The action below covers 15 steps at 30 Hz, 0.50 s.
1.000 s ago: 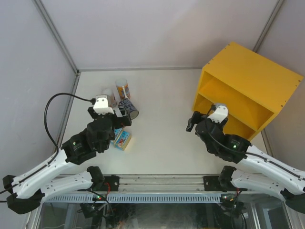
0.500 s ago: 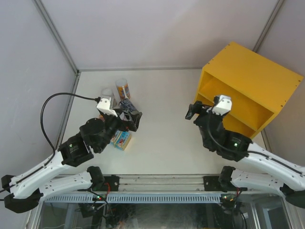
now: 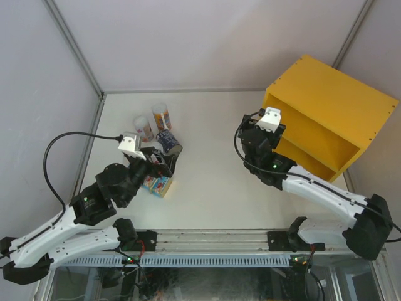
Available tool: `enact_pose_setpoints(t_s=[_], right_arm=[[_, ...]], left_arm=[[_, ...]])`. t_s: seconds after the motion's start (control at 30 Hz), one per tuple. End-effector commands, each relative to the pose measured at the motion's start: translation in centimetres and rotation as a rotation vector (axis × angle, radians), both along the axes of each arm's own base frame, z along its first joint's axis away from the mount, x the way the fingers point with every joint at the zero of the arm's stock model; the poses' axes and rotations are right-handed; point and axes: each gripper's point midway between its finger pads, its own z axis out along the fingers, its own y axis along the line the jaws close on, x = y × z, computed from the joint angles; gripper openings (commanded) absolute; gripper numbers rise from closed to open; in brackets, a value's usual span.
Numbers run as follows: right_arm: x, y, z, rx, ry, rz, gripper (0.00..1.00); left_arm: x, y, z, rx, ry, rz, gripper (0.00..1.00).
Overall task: Place and organize the canned foods onto the counter
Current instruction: Move the counter to the center of the board.
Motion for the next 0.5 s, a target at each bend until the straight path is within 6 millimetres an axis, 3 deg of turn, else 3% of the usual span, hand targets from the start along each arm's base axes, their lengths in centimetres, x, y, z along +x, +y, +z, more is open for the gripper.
enact_pose_setpoints(t_s=[0.0, 0.23, 0.47], right_arm=[[3.3, 0.9, 2.1, -0.025, -0.085, 0.017, 0.79], [6.9, 1.1, 2.1, -0.087, -0.117, -0.011, 0.77], [9.2, 0.6, 1.8, -0.132, -0.125, -0.042, 0.75]], left_arm=[[0.3, 0.9, -0.2, 0.017, -0.029, 0.037, 0.96], [0.4, 0.7, -0.9, 0.037, -0.034, 0.03, 0.96], [0.4, 0.9, -1.4, 0.05, -0.036, 0.036, 0.96]])
